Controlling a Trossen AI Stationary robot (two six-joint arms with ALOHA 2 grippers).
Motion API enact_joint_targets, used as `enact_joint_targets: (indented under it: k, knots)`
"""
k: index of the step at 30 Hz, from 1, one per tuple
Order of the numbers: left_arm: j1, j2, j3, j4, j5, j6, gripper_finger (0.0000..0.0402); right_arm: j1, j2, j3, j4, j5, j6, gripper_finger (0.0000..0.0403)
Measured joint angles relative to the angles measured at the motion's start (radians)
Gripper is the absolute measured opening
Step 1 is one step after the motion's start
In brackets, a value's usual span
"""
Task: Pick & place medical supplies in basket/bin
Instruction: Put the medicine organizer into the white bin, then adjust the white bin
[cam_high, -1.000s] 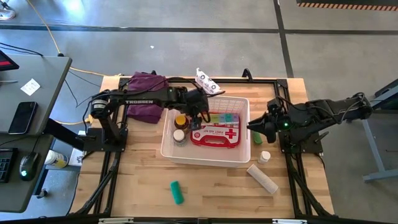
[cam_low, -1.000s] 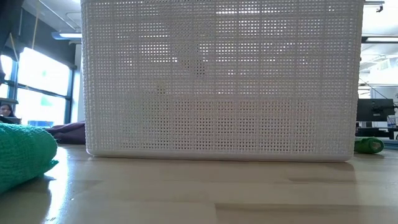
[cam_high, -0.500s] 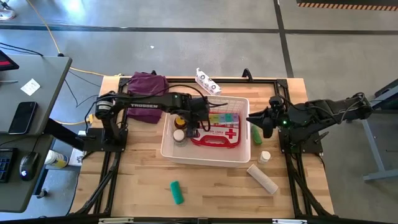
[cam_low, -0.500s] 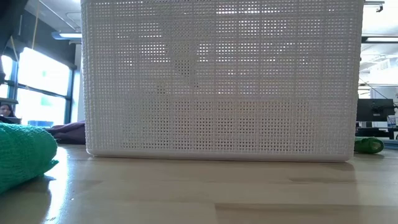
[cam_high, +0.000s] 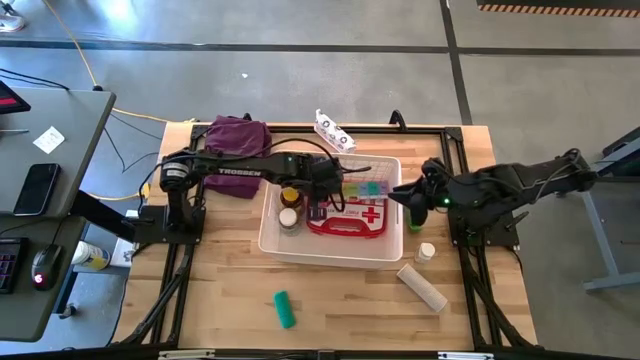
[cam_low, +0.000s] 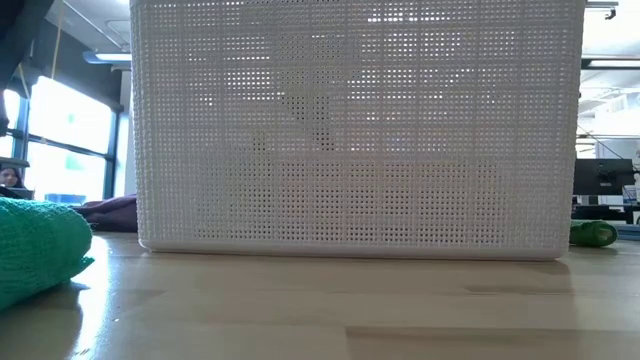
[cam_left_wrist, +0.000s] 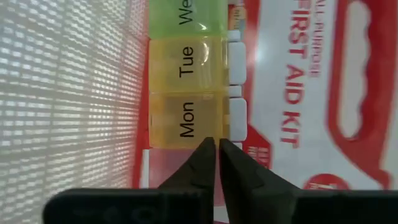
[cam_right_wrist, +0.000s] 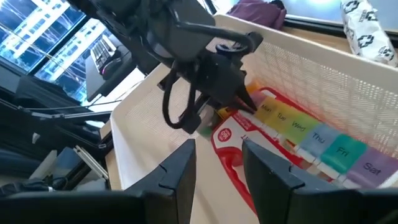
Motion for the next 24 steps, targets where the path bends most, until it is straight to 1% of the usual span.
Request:
enact_joint_targets:
  k: [4, 7, 13, 20, 24]
  knots:
    - [0.000, 0.000, 0.000, -0.001, -0.050, 0.027, 0.0038, 0.000, 0.018, 0.000, 0.032, -0.006, 0.006, 0.0122]
    - [-0.001, 0.001, -0.001, 0.003, -0.102, 0.025, 0.0036, 0.000, 0.029, 0.000, 0.058, -0.007, 0.007, 0.0122]
    - [-0.001, 0.003, -0.003, 0.010, -0.185, 0.019, 0.0055, 0.000, 0.030, 0.000, 0.083, -0.020, 0.008, 0.0122]
    - [-0.002, -0.014, -0.001, -0.008, -0.197, -0.023, 0.0077, 0.000, 0.029, 0.001, 0.083, -0.041, 0.023, 0.0122]
    - [0.000, -0.022, 0.050, -0.059, -0.186, -0.059, 0.0085, 0.000, 0.029, 0.001, 0.085, -0.074, 0.037, 0.0122]
